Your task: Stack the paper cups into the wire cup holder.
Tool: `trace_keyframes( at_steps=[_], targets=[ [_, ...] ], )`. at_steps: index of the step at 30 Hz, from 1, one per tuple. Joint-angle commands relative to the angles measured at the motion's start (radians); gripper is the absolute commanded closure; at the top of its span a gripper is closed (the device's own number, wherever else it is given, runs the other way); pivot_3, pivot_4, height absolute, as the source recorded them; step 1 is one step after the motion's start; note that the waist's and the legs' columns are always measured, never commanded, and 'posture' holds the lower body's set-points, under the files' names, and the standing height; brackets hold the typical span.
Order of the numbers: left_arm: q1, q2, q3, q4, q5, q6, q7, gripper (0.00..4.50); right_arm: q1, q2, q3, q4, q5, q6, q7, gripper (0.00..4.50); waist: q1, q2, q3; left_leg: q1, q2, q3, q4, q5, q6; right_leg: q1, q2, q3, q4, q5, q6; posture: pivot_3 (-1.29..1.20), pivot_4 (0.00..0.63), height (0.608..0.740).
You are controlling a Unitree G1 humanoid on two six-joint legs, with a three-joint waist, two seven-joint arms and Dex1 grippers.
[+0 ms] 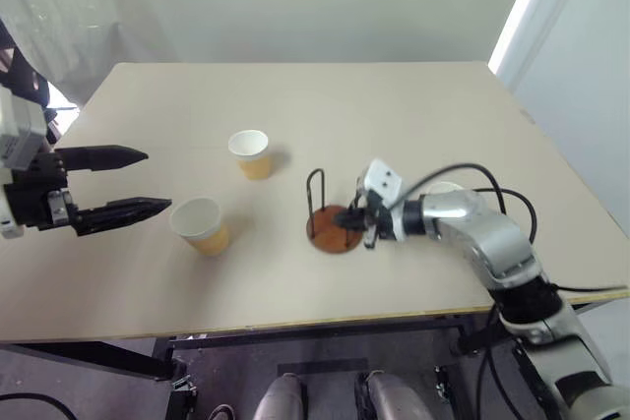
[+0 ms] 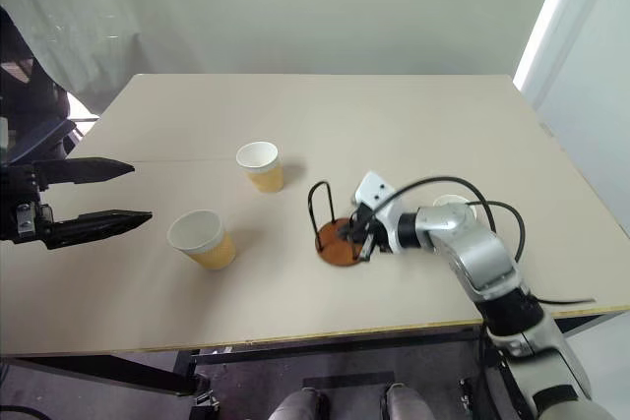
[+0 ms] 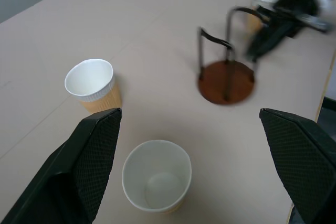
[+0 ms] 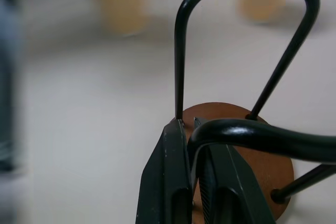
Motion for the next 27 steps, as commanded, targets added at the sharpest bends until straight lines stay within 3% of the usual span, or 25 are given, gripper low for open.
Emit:
trace_keyframes(
  at_steps=[1, 23, 27],
  targets=[
    [-0.029, 0.025, -0.005, 0.01, 0.005, -0.022, -0.011, 0.0, 0.012, -0.022, -0.007, -0.09, 0.057, 0.017, 0.035, 4.47, -0.001, 0.0, 0.0, 0.0, 0.0, 0.0, 0.0, 0.001, 0.0, 0.0, 0.0, 0.0, 0.0, 0.0, 0.0, 0.0, 0.15, 0.74],
    [-0.091, 0.045, -0.073, 0.057, 0.025, -0.047, -0.036, 0.0, -0.007, 0.016, 0.026, 0.059, 0.003, -0.235, 0.066, 4.47, -0.001, 0.0, 0.0, 0.002, 0.0, 0.0, -0.001, 0.001, 0.0, 0.0, 0.001, 0.001, 0.0, 0.001, -0.003, 0.0, 0.15, 0.74],
    [-0.108, 0.047, -0.084, 0.066, 0.031, -0.05, -0.038, 0.0, -0.013, 0.004, 0.024, 0.064, 0.003, -0.252, 0.089, 3.41, -0.001, 0.0, 0.0, 0.002, 0.0, 0.0, -0.001, 0.001, 0.0, 0.001, 0.001, 0.001, 0.0, 0.001, -0.003, 0.0, 0.15, 0.74]
  ],
)
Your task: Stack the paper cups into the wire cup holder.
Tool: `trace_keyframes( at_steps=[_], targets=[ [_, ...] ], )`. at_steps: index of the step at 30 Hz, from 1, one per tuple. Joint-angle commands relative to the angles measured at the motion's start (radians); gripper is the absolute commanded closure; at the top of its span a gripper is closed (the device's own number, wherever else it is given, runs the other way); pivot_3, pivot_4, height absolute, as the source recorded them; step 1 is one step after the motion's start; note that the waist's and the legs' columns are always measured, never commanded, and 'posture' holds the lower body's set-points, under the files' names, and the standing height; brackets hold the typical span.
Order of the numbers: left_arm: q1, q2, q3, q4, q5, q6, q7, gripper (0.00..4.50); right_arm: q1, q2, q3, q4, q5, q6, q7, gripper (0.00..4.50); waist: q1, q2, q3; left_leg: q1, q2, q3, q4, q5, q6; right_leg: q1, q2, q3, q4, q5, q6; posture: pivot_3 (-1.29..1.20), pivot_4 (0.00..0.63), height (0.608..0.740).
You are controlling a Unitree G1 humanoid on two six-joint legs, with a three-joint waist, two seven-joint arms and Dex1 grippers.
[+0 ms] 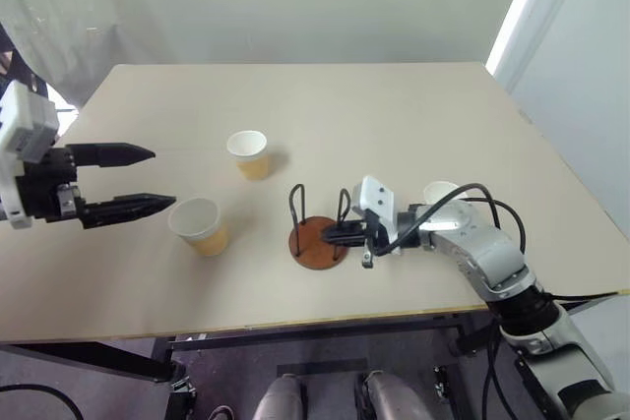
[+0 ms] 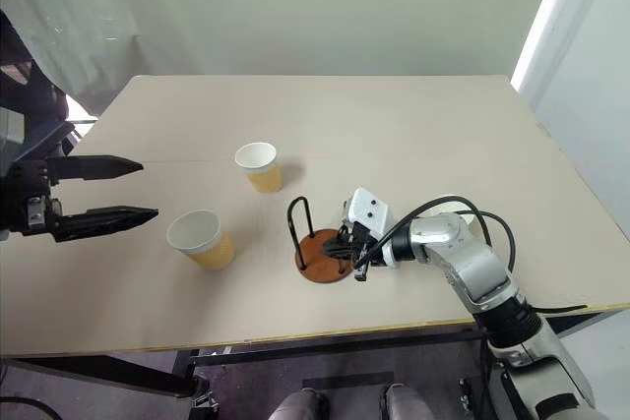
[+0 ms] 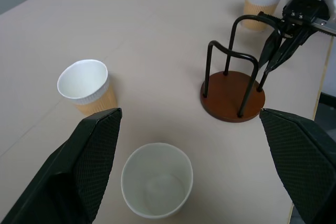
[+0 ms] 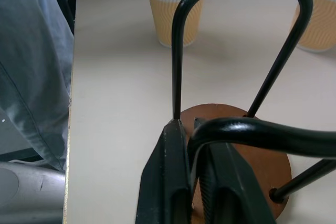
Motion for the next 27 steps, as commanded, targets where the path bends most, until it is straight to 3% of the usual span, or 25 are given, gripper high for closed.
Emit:
trace_keyframes(
  at_steps=[1, 8, 10, 16, 19, 23, 27],
  targets=[
    [-0.027, 0.023, 0.008, 0.0, 0.004, -0.018, -0.004, 0.0, -0.026, -0.01, -0.019, -0.015, 0.007, -0.031, 0.026, 3.07, 0.0, 0.0, 0.0, 0.0, 0.0, 0.0, 0.0, 0.0, 0.0, 0.0, 0.0, 0.0, 0.0, 0.0, 0.0, 0.0, 0.15, 0.74],
    [-0.054, 0.024, -0.018, 0.014, 0.009, -0.028, -0.005, 0.0, -0.037, -0.075, -0.024, -0.024, -0.004, -0.046, 0.082, 0.54, 0.001, 0.0, 0.0, 0.0, 0.0, 0.0, 0.0, 0.0, 0.0, 0.0, 0.0, 0.0, 0.0, 0.0, 0.0, 0.0, 0.15, 0.74],
    [-0.06, 0.025, -0.023, 0.021, 0.01, -0.033, -0.008, 0.0, -0.038, -0.137, -0.033, -0.039, 0.001, -0.033, 0.125, 0.54, 0.002, 0.0, 0.0, 0.0, 0.0, 0.0, 0.0, 0.0, 0.0, 0.0, 0.0, 0.0, 0.0, 0.0, 0.0, 0.0, 0.15, 0.74],
    [-0.082, 0.03, -0.032, 0.047, 0.011, -0.05, -0.023, 0.0, -0.031, -0.459, -0.068, -0.063, -0.054, -0.08, 0.29, 0.54, 0.008, 0.0, 0.0, -0.003, 0.0, 0.0, 0.001, -0.001, 0.0, 0.0, 0.0, 0.0, -0.002, 0.0, -0.001, 0.0, 0.15, 0.74],
    [-0.112, 0.037, -0.014, 0.029, -0.025, -0.041, -0.031, 0.0, -0.06, -0.578, -0.15, -0.089, -0.005, -0.053, 0.353, 0.54, 0.008, -0.001, 0.0, -0.004, 0.0, 0.0, 0.0, -0.001, 0.0, -0.001, 0.0, 0.0, -0.001, 0.0, 0.0, 0.0, 0.15, 0.74],
    [-0.19, 0.06, -0.012, -0.019, -0.098, -0.009, -0.046, 0.0, -0.156, -0.662, -0.233, -0.035, 0.002, -0.064, 0.391, 0.54, 0.005, -0.001, 0.001, -0.004, 0.001, 0.0, 0.0, -0.001, 0.0, -0.002, 0.001, 0.0, -0.001, -0.001, 0.0, 0.0, 0.15, 0.74],
    [-0.16, 0.043, -0.09, -0.016, -0.041, -0.049, -0.052, 0.0, -0.218, -0.65, -0.166, 0.092, -0.114, -0.146, 0.37, 0.54, 0.004, -0.001, 0.001, 0.001, 0.001, 0.0, -0.001, -0.001, 0.001, 0.001, 0.001, 0.001, -0.001, -0.002, 0.002, 0.0, 0.15, 0.74]
  ],
)
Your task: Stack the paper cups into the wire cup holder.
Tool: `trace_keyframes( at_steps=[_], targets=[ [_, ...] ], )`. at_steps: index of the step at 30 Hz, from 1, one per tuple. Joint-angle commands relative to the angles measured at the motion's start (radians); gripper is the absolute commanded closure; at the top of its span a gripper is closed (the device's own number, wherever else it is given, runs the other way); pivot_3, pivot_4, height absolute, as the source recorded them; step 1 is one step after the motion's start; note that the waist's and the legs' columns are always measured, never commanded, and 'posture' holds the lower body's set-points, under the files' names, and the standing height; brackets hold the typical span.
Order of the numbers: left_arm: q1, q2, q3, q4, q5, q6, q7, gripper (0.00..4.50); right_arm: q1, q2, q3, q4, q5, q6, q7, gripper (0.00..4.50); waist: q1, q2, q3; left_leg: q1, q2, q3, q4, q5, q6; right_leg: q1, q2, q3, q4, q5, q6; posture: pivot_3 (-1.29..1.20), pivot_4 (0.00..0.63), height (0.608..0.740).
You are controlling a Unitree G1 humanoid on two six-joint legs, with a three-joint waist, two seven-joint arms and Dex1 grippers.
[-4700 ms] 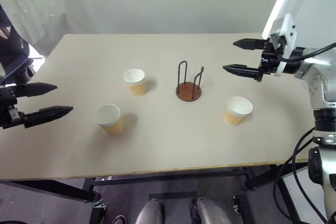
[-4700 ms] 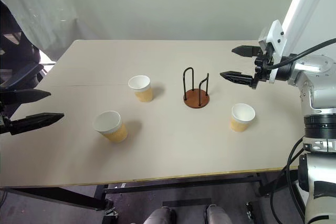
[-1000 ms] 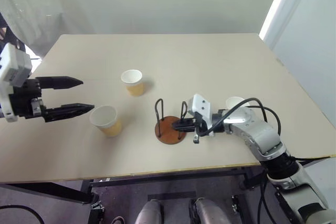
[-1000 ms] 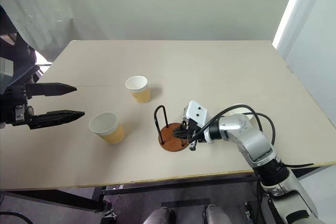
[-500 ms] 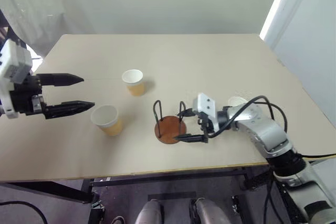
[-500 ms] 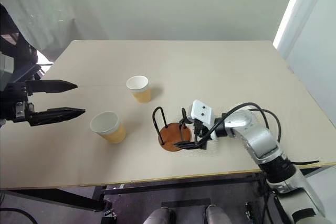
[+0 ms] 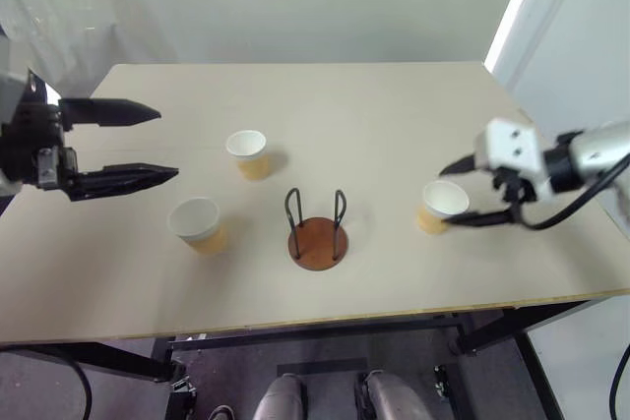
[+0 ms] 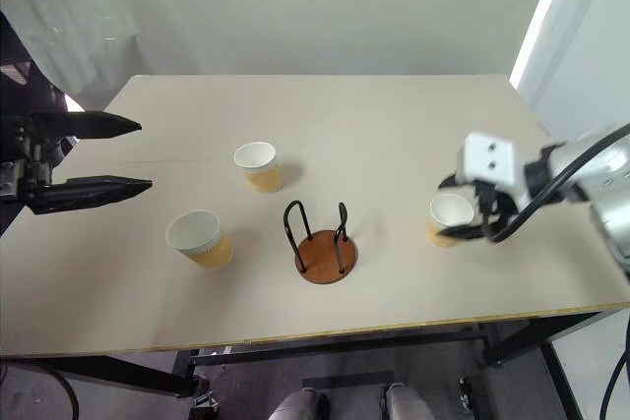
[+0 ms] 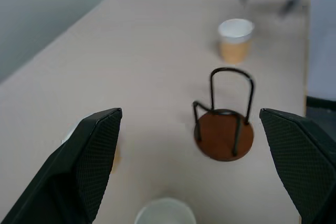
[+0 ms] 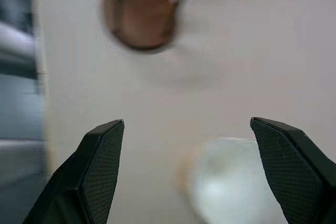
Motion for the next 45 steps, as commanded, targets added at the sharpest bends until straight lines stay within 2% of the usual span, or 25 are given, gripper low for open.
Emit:
trace_keyframes(
  at_steps=[1, 6, 13, 20, 22, 24, 32, 33, 39, 45],
  targets=[
    [0.032, -0.01, -0.053, 0.006, 0.058, -0.045, -0.004, 0.0, -0.02, 0.024, 0.051, 0.089, -0.094, -0.065, -0.014, 0.54, 0.0, 0.0, 0.0, 0.002, 0.0, 0.0, 0.0, 0.0, 0.0, 0.002, 0.0, 0.0, 0.0, 0.0, 0.001, 0.0, 0.15, 0.74],
    [0.105, -0.04, -0.107, -0.027, 0.123, -0.083, 0.017, 0.0, -0.019, 0.087, 0.152, 0.19, -0.23, -0.14, -0.029, 0.54, -0.001, 0.0, 0.001, 0.003, 0.0, 0.0, 0.001, 0.0, 0.001, 0.002, 0.0, 0.0, 0.002, 0.0, 0.001, 0.0, 0.15, 0.74],
    [0.149, -0.05, -0.042, -0.069, 0.091, -0.038, 0.011, 0.0, -0.017, 0.117, 0.167, 0.227, -0.263, -0.177, 0.011, 0.54, 0.002, 0.0, 0.001, 0.0, 0.001, 0.0, 0.001, -0.001, 0.002, 0.0, 0.0, 0.0, 0.0, 0.001, 0.003, 0.0, 0.15, 0.74],
    [0.244, -0.073, 0.013, -0.123, 0.091, -0.035, 0.01, 0.0, 0.021, 0.139, 0.166, 0.177, -0.259, -0.164, 0.041, 0.54, 0.003, 0.0, 0.001, 0.001, 0.001, 0.0, 0.001, -0.002, 0.002, 0.001, 0.0, -0.001, 0.0, 0.0, 0.002, 0.0, 0.15, 0.74],
    [0.253, -0.08, 0.019, -0.134, 0.088, -0.035, 0.016, 0.0, 0.032, 0.145, 0.171, 0.181, -0.274, -0.169, 0.036, 0.9, 0.003, 0.0, 0.001, 0.001, 0.001, 0.0, 0.002, -0.002, 0.002, 0.002, 0.0, 0.0, 0.001, 0.0, 0.002, 0.0, 0.15, 0.74],
    [0.257, -0.084, 0.022, -0.14, 0.086, -0.036, 0.021, 0.0, 0.043, 0.146, 0.173, 0.183, -0.285, -0.174, 0.033, 1.45, 0.003, 0.0, 0.001, 0.001, 0.001, 0.0, 0.002, -0.001, 0.002, 0.002, 0.0, 0.0, 0.001, 0.001, 0.002, 0.0, 0.15, 0.74],
    [0.291, -0.095, 0.061, -0.166, 0.077, -0.026, 0.036, 0.0, 0.063, 0.173, 0.192, 0.223, -0.347, -0.214, 0.017, 4.31, 0.002, 0.0, 0.001, 0.003, 0.001, 0.0, 0.002, -0.001, 0.002, 0.003, 0.0, 0.0, 0.001, 0.0, 0.002, 0.0, 0.15, 0.74],
    [0.292, -0.094, 0.064, -0.166, 0.077, -0.026, 0.037, 0.0, 0.062, 0.177, 0.194, 0.232, -0.355, -0.222, 0.016, 4.45, 0.002, 0.0, 0.001, 0.003, 0.001, 0.0, 0.002, -0.001, 0.002, 0.003, 0.0, 0.0, 0.001, 0.0, 0.002, 0.0, 0.15, 0.74],
    [0.298, -0.098, 0.077, -0.17, 0.077, -0.025, 0.05, 0.0, 0.021, 0.198, 0.194, 0.309, -0.396, -0.29, 0.013, 4.45, 0.001, 0.0, 0.001, 0.005, 0.001, 0.0, 0.003, -0.001, 0.002, 0.005, 0.0, 0.0, 0.001, 0.001, 0.002, 0.0, 0.15, 0.74],
    [0.296, -0.087, 0.109, -0.154, 0.072, -0.023, 0.041, 0.0, -0.07, 0.19, 0.076, 0.216, -0.176, -0.249, 0.186, 4.45, 0.001, 0.001, 0.001, 0.004, 0.001, 0.001, 0.001, -0.001, 0.002, 0.003, 0.001, 0.0, 0.001, 0.0, 0.001, 0.0, 0.15, 0.74]
  ],
)
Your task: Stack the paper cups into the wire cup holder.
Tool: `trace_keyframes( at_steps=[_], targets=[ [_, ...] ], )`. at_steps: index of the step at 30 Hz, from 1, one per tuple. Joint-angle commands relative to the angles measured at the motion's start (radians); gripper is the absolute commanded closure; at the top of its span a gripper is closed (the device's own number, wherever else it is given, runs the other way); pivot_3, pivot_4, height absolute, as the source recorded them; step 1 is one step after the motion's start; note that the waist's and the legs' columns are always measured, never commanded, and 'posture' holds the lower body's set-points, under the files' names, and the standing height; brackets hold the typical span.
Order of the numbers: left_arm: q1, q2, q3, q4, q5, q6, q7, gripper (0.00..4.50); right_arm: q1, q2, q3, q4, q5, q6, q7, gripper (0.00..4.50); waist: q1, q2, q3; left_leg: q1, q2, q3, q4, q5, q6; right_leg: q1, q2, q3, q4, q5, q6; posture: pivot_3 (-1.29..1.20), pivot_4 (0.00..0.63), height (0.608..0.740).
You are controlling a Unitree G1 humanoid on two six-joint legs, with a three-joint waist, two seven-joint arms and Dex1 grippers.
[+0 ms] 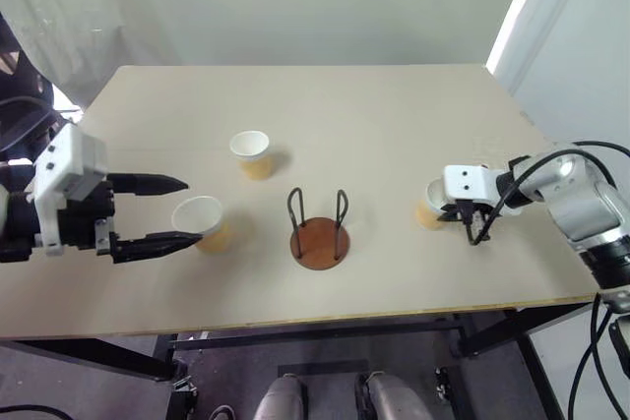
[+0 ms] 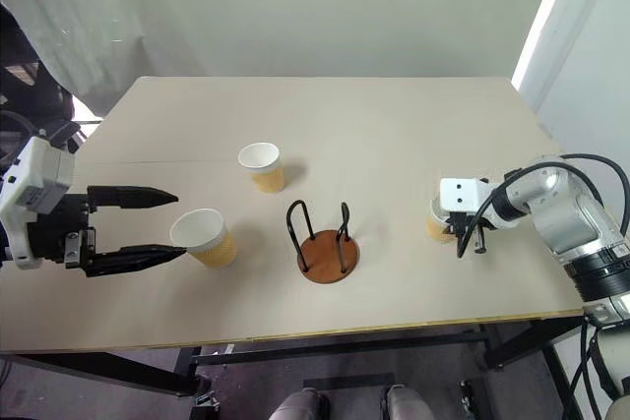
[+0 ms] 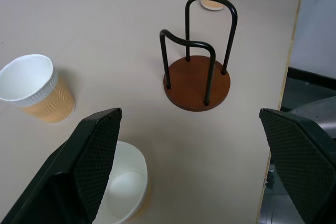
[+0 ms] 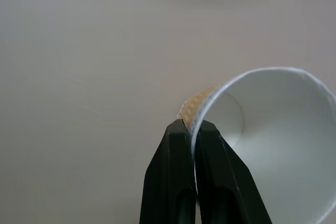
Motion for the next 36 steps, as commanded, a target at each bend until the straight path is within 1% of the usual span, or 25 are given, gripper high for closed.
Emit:
trace_keyframes(
  at_steps=[1, 3, 5, 7, 9, 12, 16, 19, 25, 30, 36],
  targets=[
    [-0.011, 0.017, 0.061, -0.007, -0.013, 0.004, -0.006, 0.0, -0.086, -0.016, -0.12, -0.092, 0.161, 0.051, 0.099, 4.45, -0.001, 0.0, 0.0, -0.001, 0.0, 0.0, 0.0, 0.0, 0.0, -0.001, 0.0, 0.0, 0.0, 0.0, 0.0, 0.0, 0.15, 0.74],
    [0.008, 0.018, 0.082, -0.005, -0.015, 0.013, -0.022, 0.0, -0.195, 0.02, -0.175, -0.128, 0.28, 0.128, 0.128, 4.45, -0.001, 0.0, 0.0, -0.001, 0.0, 0.0, -0.001, 0.0, 0.0, -0.001, 0.001, 0.0, 0.0, -0.001, -0.001, 0.0, 0.15, 0.74],
    [0.038, 0.009, 0.077, -0.003, 0.004, 0.002, -0.03, 0.0, -0.289, 0.096, -0.2, -0.16, 0.362, 0.219, 0.085, 4.45, -0.009, 0.0, 0.0, -0.001, 0.0, 0.0, -0.001, 0.0, -0.001, -0.002, 0.001, 0.0, 0.0, -0.001, -0.002, 0.0, 0.15, 0.74],
    [0.045, 0.001, 0.064, -0.006, 0.009, -0.006, -0.027, 0.0, -0.327, 0.151, -0.205, -0.191, 0.41, 0.293, 0.048, 4.45, -0.012, -0.001, -0.001, 0.0, 0.001, 0.0, -0.003, 0.0, -0.001, -0.002, 0.002, 0.001, 0.0, -0.002, -0.004, 0.0, 0.15, 0.74],
    [0.04, -0.003, 0.055, -0.013, -0.003, -0.005, -0.022, 0.0, -0.349, 0.207, -0.186, -0.222, 0.421, 0.35, -0.008, 4.45, -0.013, -0.004, -0.003, 0.002, 0.004, 0.0, -0.005, -0.001, -0.002, -0.001, 0.004, -0.001, 0.0, -0.004, -0.007, 0.0, 0.15, 0.74],
    [0.04, 0.001, 0.05, -0.017, -0.007, -0.005, -0.03, 0.0, -0.356, 0.281, -0.137, -0.274, 0.409, 0.404, -0.093, 4.45, -0.01, -0.003, -0.002, 0.002, 0.005, 0.0, -0.004, -0.001, -0.003, -0.001, 0.004, -0.001, 0.0, -0.005, -0.008, 0.0, 0.15, 0.74],
    [0.078, 0.012, 0.054, -0.019, 0.023, -0.016, -0.053, 0.0, -0.361, 0.34, -0.069, -0.268, 0.351, 0.426, -0.188, 4.45, -0.01, -0.003, -0.002, 0.002, 0.005, 0.0, -0.003, -0.002, -0.004, -0.002, 0.004, -0.001, 0.001, -0.005, -0.008, 0.0, 0.15, 0.74],
    [0.115, 0.004, 0.058, -0.042, 0.035, -0.019, -0.06, 0.0, -0.36, 0.335, -0.033, -0.261, 0.324, 0.43, -0.203, 4.45, -0.01, -0.003, -0.002, 0.001, 0.005, 0.0, -0.003, -0.003, -0.005, -0.002, 0.004, -0.001, 0.001, -0.005, -0.009, 0.0, 0.15, 0.74],
    [0.176, -0.01, 0.054, -0.076, 0.063, -0.029, -0.052, 0.0, -0.323, 0.278, 0.041, -0.304, 0.292, 0.389, -0.14, 4.45, -0.01, -0.004, -0.002, 0.0, 0.005, 0.0, -0.003, -0.004, -0.006, -0.003, 0.004, -0.001, 0.001, -0.006, -0.01, 0.0, 0.15, 0.74],
    [0.18, -0.013, 0.058, -0.083, 0.061, -0.026, -0.049, 0.0, -0.295, 0.259, 0.067, -0.347, 0.293, 0.379, -0.107, 4.45, -0.011, -0.004, -0.002, 0.001, 0.006, 0.0, -0.003, -0.004, -0.006, -0.003, 0.005, -0.001, 0.002, -0.006, -0.01, 0.0, 0.15, 0.74],
    [0.176, -0.013, 0.06, -0.085, 0.055, -0.023, -0.05, 0.0, -0.288, 0.26, 0.069, -0.362, 0.29, 0.385, -0.103, 4.45, -0.011, -0.004, -0.002, 0.001, 0.006, 0.0, -0.002, -0.004, -0.006, -0.002, 0.005, -0.001, 0.002, -0.006, -0.01, 0.0, 0.15, 0.74]
  ],
)
